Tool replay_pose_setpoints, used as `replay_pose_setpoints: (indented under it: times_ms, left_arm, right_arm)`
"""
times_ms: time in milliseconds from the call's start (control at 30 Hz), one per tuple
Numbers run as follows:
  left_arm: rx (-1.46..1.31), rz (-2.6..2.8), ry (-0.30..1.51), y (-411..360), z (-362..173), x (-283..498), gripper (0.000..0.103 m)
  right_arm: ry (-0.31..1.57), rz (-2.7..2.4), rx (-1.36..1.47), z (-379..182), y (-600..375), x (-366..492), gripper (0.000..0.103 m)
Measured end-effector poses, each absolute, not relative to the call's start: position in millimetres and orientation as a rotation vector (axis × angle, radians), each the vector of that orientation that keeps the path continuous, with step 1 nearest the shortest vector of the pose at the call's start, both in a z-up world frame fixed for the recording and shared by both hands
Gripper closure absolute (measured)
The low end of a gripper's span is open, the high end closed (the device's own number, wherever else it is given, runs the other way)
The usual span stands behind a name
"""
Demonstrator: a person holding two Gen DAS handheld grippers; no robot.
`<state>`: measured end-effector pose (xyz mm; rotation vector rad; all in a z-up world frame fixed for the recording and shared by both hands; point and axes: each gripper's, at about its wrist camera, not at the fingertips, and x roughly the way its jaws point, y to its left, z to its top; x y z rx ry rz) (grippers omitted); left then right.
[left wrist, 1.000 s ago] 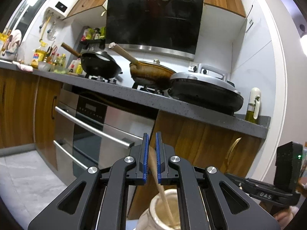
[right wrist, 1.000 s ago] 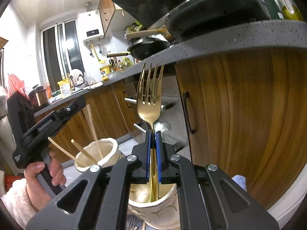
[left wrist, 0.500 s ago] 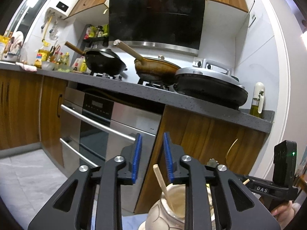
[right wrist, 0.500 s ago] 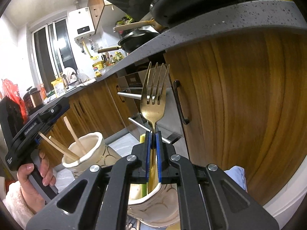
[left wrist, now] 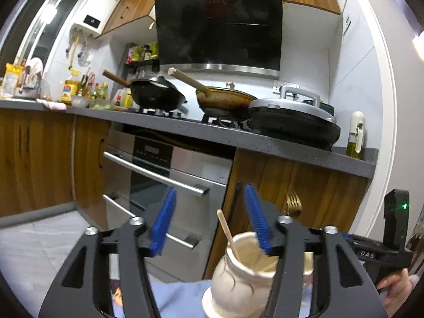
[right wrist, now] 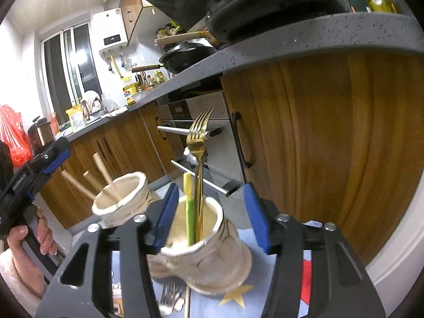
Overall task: Organize utensils
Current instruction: 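Move both open tools back down toward the utensils on the cloth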
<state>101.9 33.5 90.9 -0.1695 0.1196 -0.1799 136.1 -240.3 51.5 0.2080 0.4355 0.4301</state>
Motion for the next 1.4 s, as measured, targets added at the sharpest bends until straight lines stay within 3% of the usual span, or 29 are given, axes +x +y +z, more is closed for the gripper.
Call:
replay_pose_setpoints:
  times_ms: [67,167,300,867,1400]
  left_arm:
    - [-0.170,-0.162,0.128,32.9,91.8,92.9,0.028]
    - [-0.161,-0.133,0.144,28.1,91.1,73.8,0.021]
    - [-0.135,-0.072,0.158,19.5,89.3,54.7,0.011]
    - [-0.102,0.011,0.281,-12.6,60.5,7.1,0.005]
    - [-0.036,0.061,0.618,-23.9,-6.0,17.6,0.005]
  right_arm:
    - [0.431,0.416,0.195,52.6,-241.5,126.8,0.032]
    - [0.427,0.414,0.205,50.7,-247.5,113.2,0.016]
    - [0.435,0.400,0.213,44.0,-250.5,97.9,0.006]
    - [0.408,0.361,0.135,28.7,-256.4,54.9,0.005]
    - [0.472,0.382,0.097,11.0,-254.4,59.1,0.005]
